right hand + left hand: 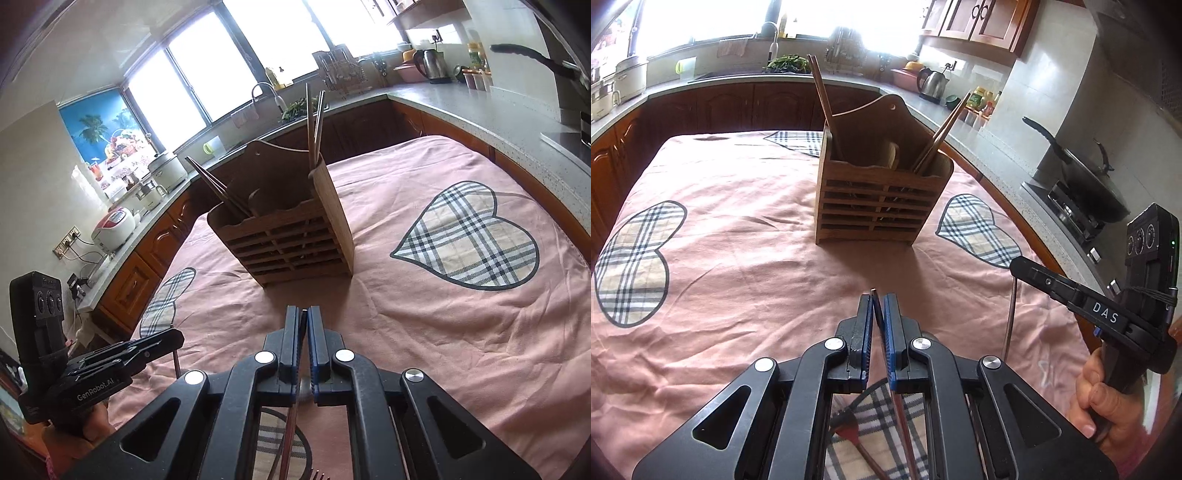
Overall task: Organize utensils
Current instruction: 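Carry the left gripper's chopstick to the holder while the right gripper carries its chopstick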
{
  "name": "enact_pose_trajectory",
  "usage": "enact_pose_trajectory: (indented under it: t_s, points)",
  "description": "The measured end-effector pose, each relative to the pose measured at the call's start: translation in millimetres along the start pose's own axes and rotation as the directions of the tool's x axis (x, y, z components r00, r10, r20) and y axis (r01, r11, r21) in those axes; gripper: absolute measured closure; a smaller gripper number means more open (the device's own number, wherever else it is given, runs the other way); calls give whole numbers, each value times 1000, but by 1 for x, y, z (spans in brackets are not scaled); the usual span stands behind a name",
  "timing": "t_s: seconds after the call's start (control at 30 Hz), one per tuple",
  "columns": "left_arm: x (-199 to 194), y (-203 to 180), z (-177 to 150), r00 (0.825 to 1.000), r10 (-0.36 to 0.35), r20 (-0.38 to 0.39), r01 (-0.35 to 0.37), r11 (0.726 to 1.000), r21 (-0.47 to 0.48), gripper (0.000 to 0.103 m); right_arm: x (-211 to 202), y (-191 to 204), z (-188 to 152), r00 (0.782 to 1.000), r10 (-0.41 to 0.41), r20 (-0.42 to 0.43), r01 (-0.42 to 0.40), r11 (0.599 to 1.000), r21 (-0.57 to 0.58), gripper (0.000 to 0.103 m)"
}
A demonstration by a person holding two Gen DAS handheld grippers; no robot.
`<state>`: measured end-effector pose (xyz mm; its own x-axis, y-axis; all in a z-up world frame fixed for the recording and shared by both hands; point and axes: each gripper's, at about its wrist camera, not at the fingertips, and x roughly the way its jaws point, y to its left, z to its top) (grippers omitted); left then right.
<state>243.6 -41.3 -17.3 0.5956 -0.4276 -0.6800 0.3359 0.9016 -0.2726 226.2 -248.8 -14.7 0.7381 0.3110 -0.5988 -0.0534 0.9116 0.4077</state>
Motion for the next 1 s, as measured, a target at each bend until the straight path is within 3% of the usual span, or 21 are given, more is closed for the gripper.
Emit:
enact_pose_trajectory:
  t_s: [1.0]
  points:
    - [-83,-15,-26,986,-8,168,5,1000,20,98,-62,44,-14,993,55,103,-45,994,-103,99]
